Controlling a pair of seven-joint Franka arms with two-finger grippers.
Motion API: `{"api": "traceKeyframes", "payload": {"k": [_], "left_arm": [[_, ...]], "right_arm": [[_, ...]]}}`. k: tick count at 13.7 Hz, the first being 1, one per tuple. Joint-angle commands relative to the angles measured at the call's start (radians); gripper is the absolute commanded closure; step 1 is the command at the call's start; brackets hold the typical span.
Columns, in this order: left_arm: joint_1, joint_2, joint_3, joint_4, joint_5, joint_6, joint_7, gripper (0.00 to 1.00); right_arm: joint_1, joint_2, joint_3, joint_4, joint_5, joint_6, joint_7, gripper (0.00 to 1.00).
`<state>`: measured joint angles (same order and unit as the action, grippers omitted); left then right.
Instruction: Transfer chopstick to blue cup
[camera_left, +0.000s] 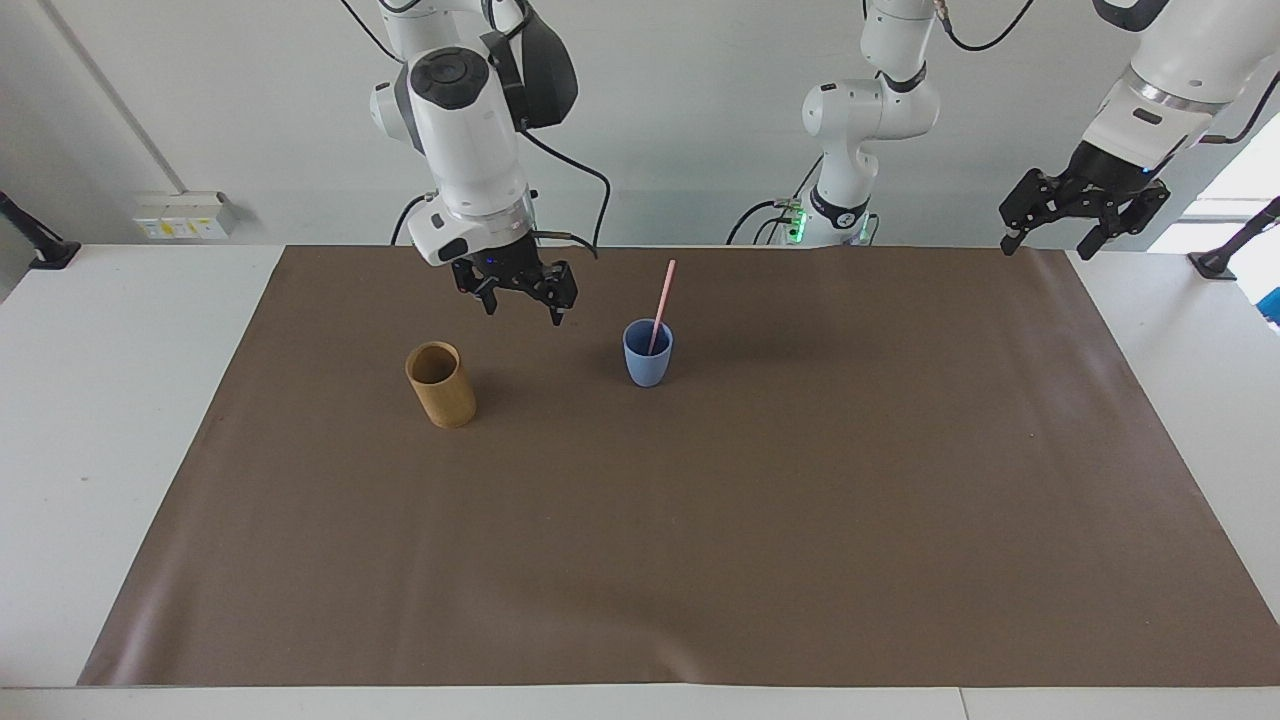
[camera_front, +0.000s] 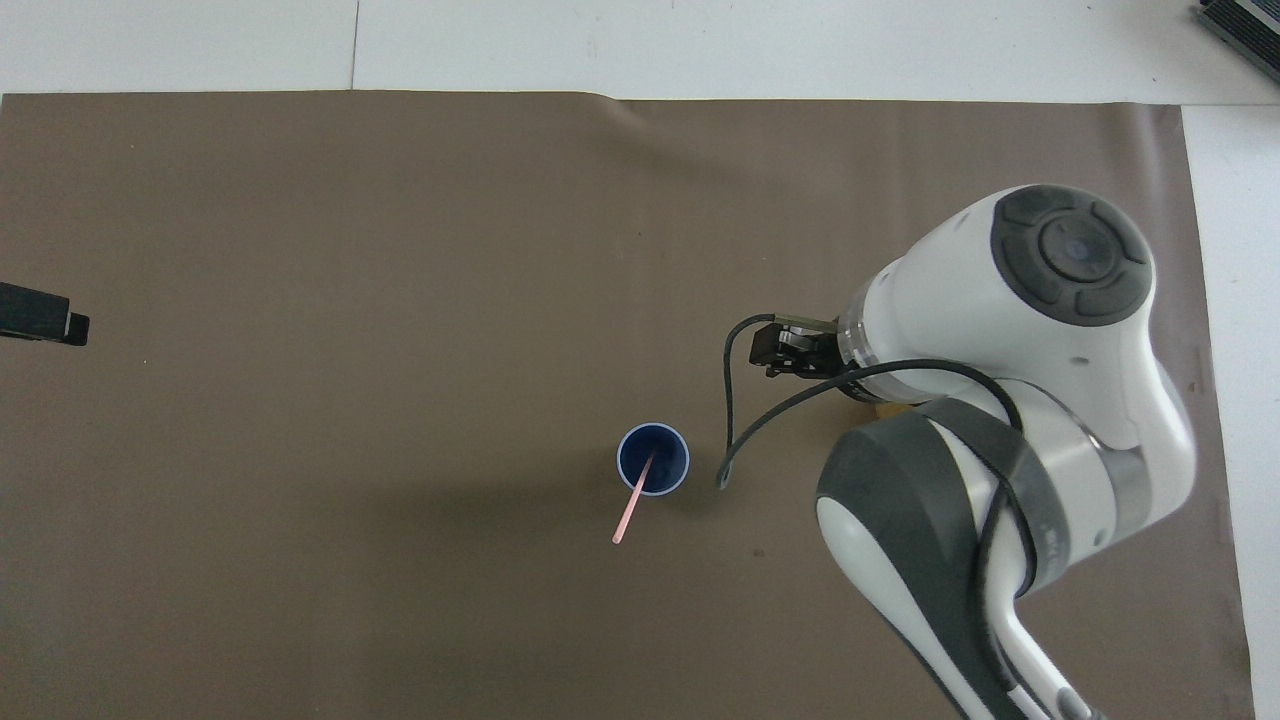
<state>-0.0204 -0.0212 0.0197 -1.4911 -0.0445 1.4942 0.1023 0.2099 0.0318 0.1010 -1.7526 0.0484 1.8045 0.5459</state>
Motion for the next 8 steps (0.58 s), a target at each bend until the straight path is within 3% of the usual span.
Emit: {"api": "traceKeyframes", "payload": {"k": [1, 4, 8], "left_arm": [[-0.003, -0.017, -0.006, -0.015, 0.020, 0.001, -0.001, 0.00], [-0.010, -0.013, -0.012, -0.014, 0.018, 0.027, 0.010, 0.00], [-0.007, -0.016, -0.011, -0.011, 0.050, 0.008, 0.011, 0.00]], "right_arm": [[-0.046, -0.065, 0.002, 0.014, -0.024, -0.051, -0.065, 0.00], [-0.108, -0.066, 0.002, 0.137, -0.025, -0.200, -0.155, 0.00], [-0.153, -0.067, -0.007, 0.237, -0.051, -0.312, -0.200, 0.00]]}}
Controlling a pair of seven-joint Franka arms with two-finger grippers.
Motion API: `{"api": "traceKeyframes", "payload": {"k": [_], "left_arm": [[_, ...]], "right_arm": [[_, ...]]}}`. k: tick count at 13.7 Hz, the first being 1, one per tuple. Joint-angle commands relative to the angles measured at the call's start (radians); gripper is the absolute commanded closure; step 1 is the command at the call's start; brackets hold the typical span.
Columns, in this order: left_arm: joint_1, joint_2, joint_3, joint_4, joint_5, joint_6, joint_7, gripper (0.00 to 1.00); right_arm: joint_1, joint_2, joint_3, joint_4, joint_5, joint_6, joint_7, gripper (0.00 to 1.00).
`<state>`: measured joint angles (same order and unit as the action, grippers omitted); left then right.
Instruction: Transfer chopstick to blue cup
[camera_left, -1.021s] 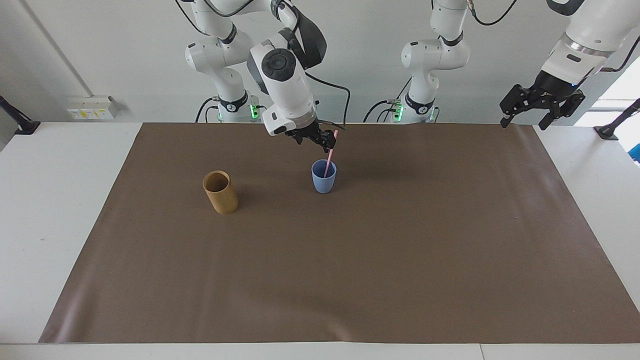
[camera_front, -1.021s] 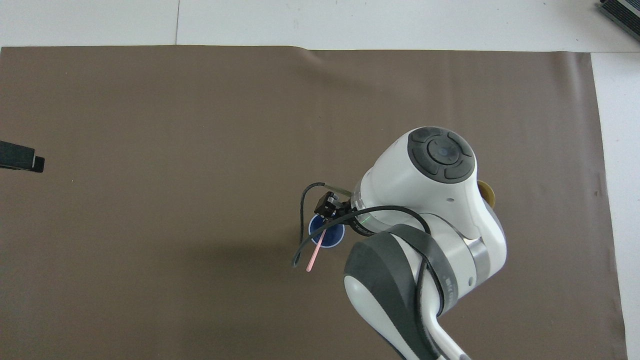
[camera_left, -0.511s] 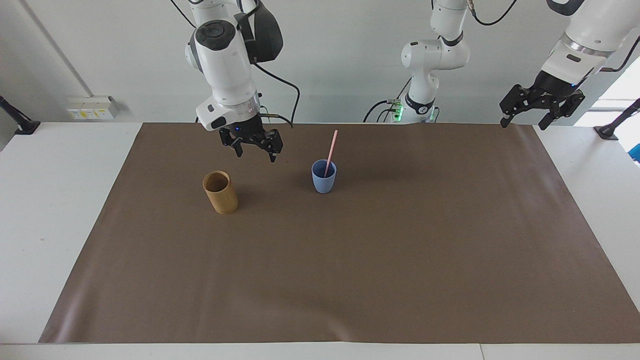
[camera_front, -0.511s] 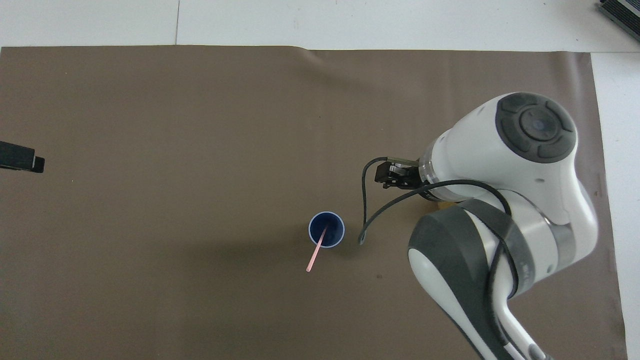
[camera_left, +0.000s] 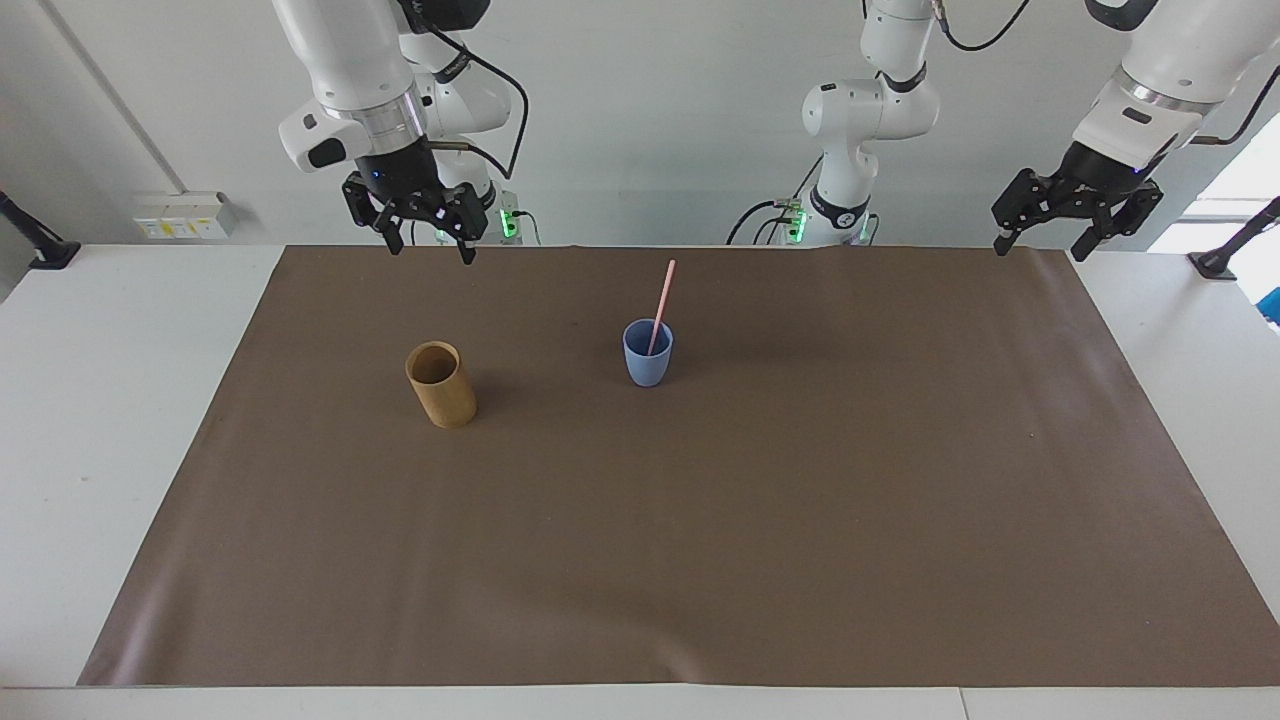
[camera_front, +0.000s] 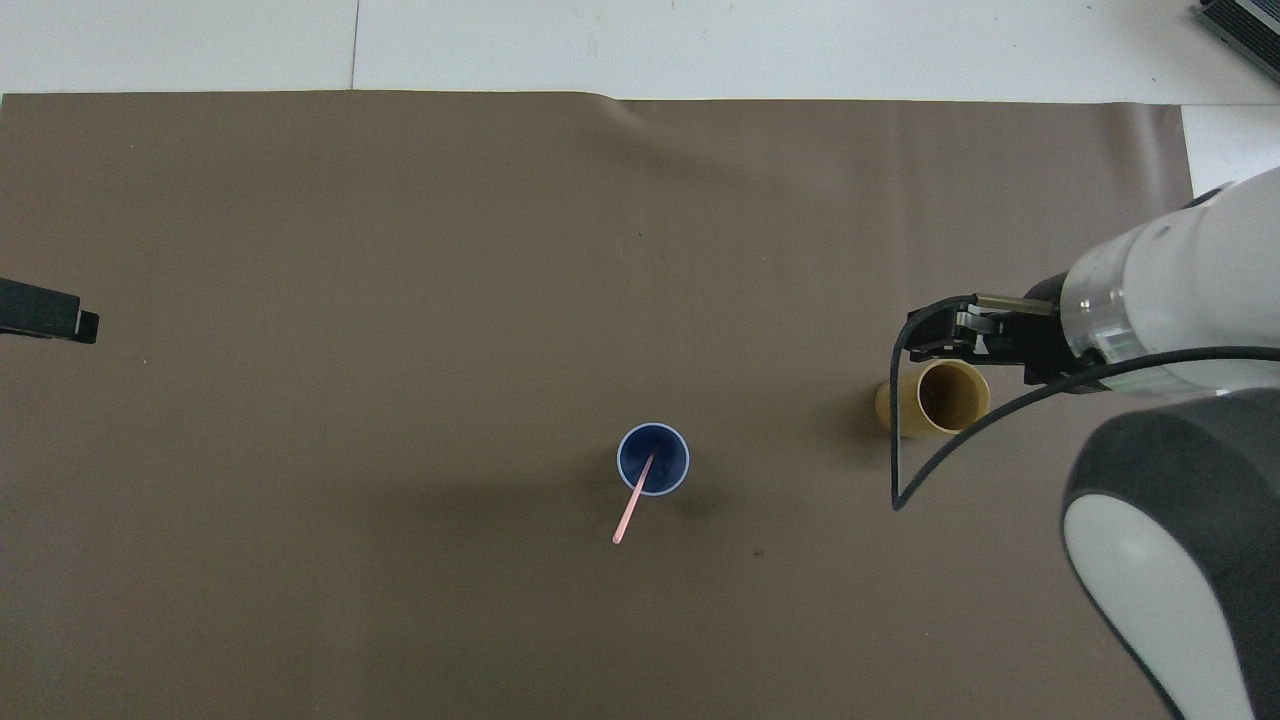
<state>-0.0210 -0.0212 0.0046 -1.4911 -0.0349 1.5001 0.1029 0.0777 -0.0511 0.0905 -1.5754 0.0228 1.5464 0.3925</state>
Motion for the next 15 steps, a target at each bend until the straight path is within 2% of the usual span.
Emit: {"api": "traceKeyframes", "payload": {"k": [1, 3, 5, 9, 15], "left_arm": [[-0.008, -0.019, 0.002, -0.011, 0.068, -0.009, 0.011, 0.00], [-0.007, -0.019, 0.002, 0.000, 0.066, -0.021, 0.008, 0.00], [-0.002, -0.019, 0.002, 0.000, 0.063, -0.015, 0.008, 0.00], [0.006, -0.019, 0.011, -0.001, 0.020, 0.006, 0.009, 0.00], [0.000, -0.022, 0.011, -0.011, 0.018, 0.000, 0.011, 0.00]], "right_arm": [[-0.021, 0.014, -0.014, 0.077, -0.024, -0.087, -0.072, 0.00], [-0.021, 0.014, -0.057, 0.100, -0.024, -0.130, -0.119, 0.00], [-0.021, -0.008, -0.110, 0.092, -0.009, -0.120, -0.214, 0.00], [-0.018, -0.039, -0.118, 0.016, -0.020, -0.117, -0.299, 0.00], [-0.030, -0.030, -0.123, 0.026, -0.064, -0.118, -0.379, 0.00]]}}
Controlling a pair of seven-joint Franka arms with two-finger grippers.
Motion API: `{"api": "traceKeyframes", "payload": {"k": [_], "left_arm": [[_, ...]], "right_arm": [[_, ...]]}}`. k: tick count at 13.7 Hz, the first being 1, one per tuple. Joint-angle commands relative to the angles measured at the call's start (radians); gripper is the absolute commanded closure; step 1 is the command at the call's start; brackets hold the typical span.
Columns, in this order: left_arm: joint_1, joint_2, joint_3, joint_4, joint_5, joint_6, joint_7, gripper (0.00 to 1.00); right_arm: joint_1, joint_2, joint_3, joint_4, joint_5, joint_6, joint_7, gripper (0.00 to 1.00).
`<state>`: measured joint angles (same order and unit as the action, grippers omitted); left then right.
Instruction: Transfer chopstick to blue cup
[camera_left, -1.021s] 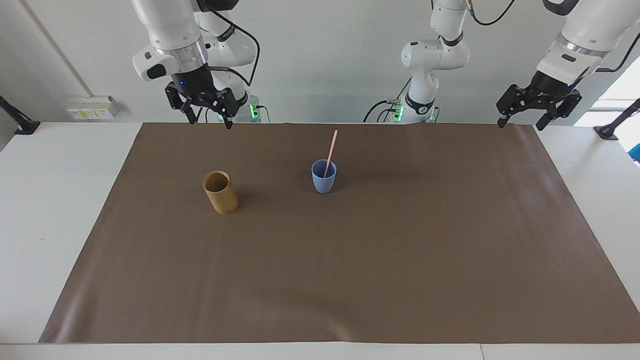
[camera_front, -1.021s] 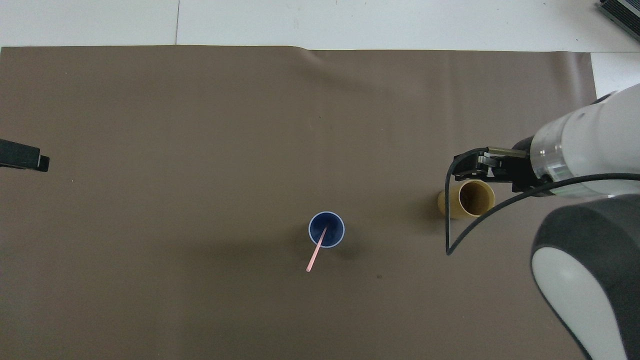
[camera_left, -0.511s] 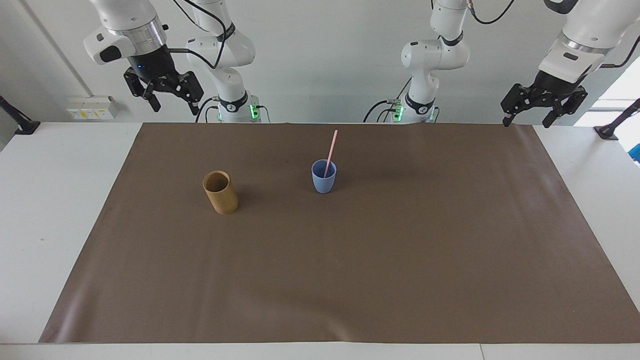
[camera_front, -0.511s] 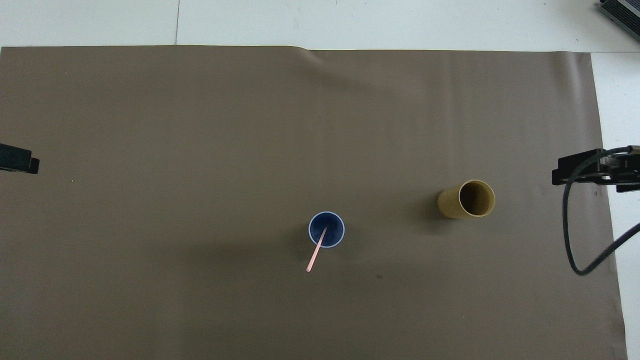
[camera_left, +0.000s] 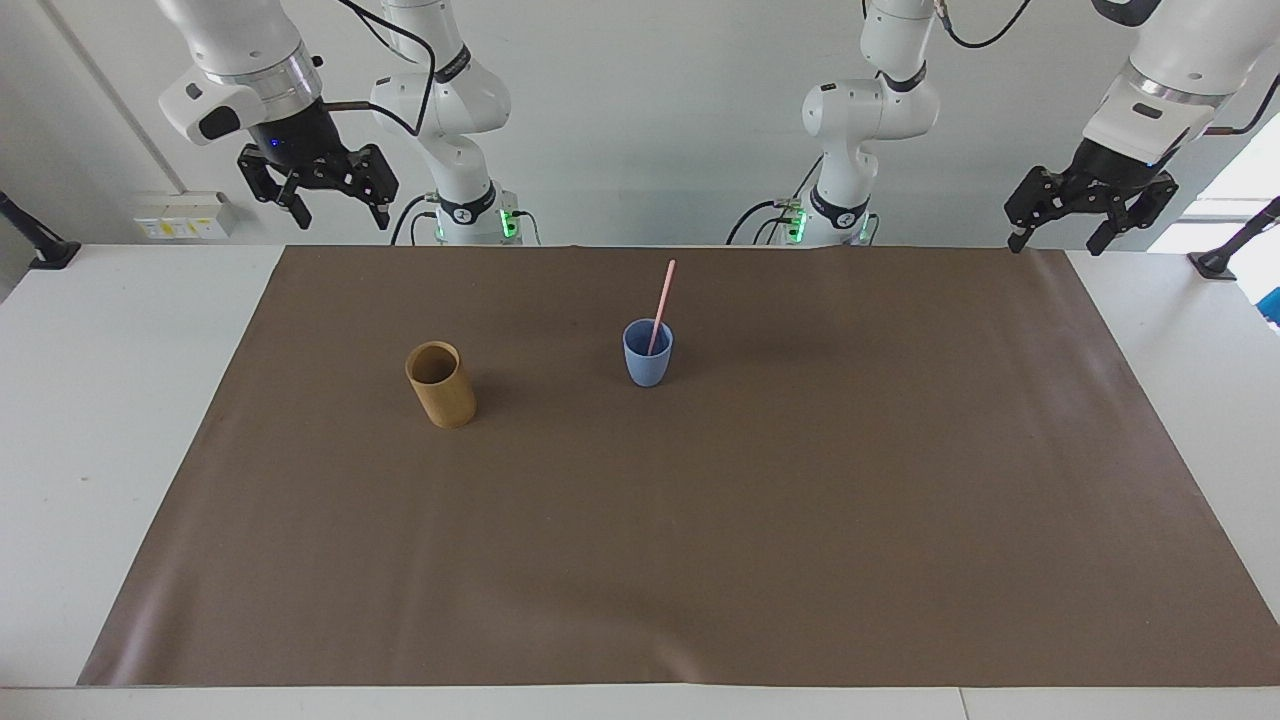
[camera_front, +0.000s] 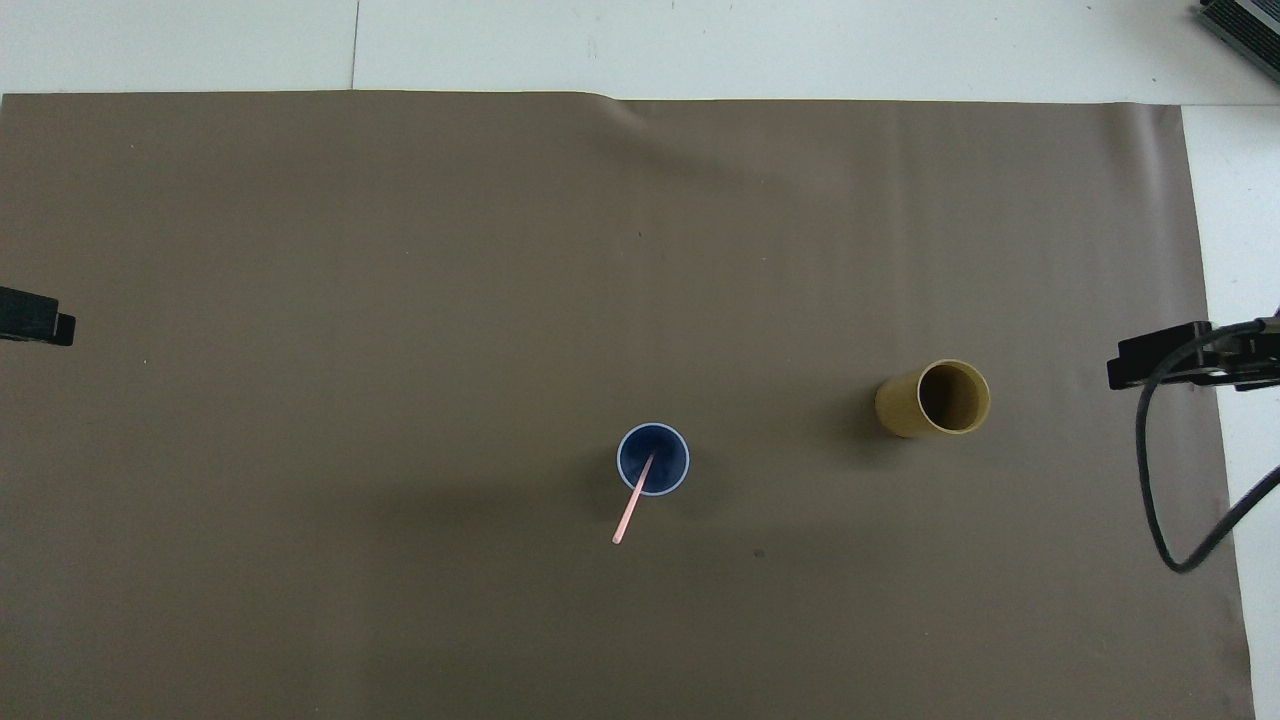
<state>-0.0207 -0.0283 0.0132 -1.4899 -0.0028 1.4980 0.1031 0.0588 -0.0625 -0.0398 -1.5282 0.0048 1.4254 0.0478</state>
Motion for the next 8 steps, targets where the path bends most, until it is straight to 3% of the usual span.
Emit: {"api": "traceKeyframes", "payload": {"k": [1, 8], "left_arm": [[-0.001, -0.015, 0.002, -0.012, -0.014, 0.002, 0.012, 0.00], [0.002, -0.021, 0.002, -0.018, -0.014, 0.002, 0.014, 0.00]], "right_arm": [[-0.011, -0.017, 0.008, -0.009, -0.057, -0.009, -0.036, 0.00], [-0.011, -0.014, 0.011, 0.005, -0.017, -0.037, -0.025, 0.00]]}}
